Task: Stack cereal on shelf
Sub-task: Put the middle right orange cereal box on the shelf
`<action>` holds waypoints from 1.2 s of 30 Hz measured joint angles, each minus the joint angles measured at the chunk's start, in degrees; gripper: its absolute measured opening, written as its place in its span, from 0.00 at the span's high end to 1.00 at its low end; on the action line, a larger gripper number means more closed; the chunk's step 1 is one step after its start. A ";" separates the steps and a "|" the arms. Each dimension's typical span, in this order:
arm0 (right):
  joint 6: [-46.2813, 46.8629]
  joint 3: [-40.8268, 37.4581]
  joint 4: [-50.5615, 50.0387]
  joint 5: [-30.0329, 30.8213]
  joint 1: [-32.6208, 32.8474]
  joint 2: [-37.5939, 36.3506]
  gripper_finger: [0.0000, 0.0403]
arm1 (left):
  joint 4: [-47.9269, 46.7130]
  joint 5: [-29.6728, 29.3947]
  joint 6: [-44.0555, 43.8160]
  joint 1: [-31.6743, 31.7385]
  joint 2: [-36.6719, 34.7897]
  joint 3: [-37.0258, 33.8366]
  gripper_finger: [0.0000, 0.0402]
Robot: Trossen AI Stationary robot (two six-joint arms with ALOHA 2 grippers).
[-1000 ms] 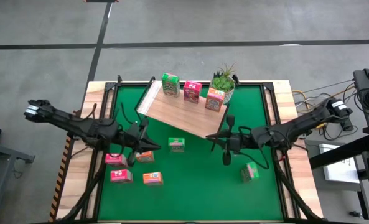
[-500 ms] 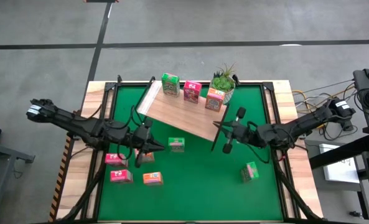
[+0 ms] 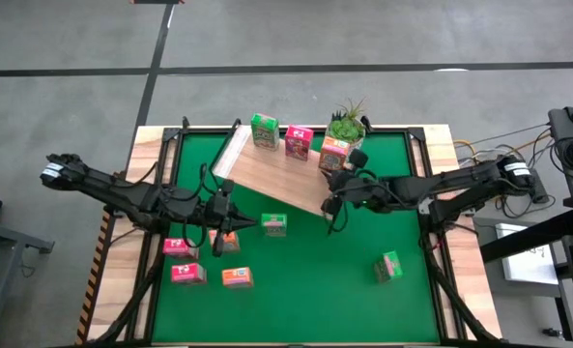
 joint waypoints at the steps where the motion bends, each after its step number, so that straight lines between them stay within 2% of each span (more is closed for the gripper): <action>1: -0.13 1.28 -0.41 0.03 -0.32 0.98 0.97 | -0.23 -0.17 0.00 0.00 -0.09 0.00 1.00; 7: -0.75 7.81 -9.20 6.10 -1.21 6.74 0.97 | -0.48 -0.30 0.00 0.01 -0.18 -0.02 1.00; 13: 2.19 13.60 -18.62 8.77 -1.26 10.97 0.97 | -1.42 -0.30 -0.38 0.01 -0.19 -0.02 1.00; 17: 2.31 14.47 -20.07 10.36 -1.35 11.70 0.97 | -1.54 -0.30 -0.44 0.01 -0.19 -0.02 1.00; 30: 1.80 13.29 -19.83 9.74 -3.75 11.59 0.97 | -1.63 -0.30 -0.50 0.01 -0.19 -0.04 1.00; 36: 1.45 13.29 -20.67 6.69 -3.23 11.48 0.97 | -1.67 -0.30 -0.54 0.01 -0.19 -0.04 1.00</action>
